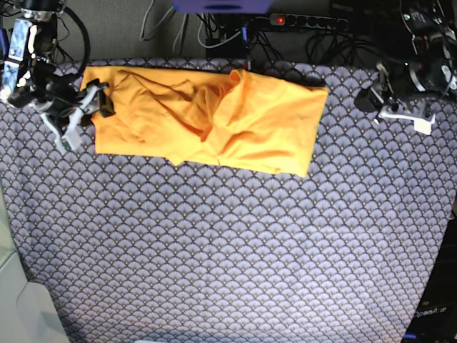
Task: Fold the T-shirt properly
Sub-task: 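Raise the left gripper away and reposition the right gripper at the strip's end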
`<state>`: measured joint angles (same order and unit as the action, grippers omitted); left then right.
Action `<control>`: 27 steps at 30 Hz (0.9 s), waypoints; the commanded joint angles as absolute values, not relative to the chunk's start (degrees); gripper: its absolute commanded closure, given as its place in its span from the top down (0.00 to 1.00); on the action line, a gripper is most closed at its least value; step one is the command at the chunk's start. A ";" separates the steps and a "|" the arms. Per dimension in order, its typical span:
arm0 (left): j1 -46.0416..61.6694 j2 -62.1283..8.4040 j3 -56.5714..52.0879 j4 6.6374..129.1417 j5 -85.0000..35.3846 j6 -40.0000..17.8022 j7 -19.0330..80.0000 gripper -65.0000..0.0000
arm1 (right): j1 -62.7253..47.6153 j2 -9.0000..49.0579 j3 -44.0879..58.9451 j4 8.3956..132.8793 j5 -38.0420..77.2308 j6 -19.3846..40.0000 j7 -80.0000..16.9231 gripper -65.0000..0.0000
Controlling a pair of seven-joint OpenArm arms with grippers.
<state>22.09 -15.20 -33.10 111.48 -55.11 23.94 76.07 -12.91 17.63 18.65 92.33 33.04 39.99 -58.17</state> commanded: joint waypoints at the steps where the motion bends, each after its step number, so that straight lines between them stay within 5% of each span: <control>1: 21.93 -15.87 -33.27 112.31 -56.04 23.69 75.82 0.00 | -12.53 18.51 18.77 93.23 33.80 40.00 -57.19 0.58; 27: 23.60 -15.96 -33.54 112.31 -55.96 23.69 75.56 0.00 | -13.23 19.38 21.76 93.05 33.63 40.00 -57.27 0.50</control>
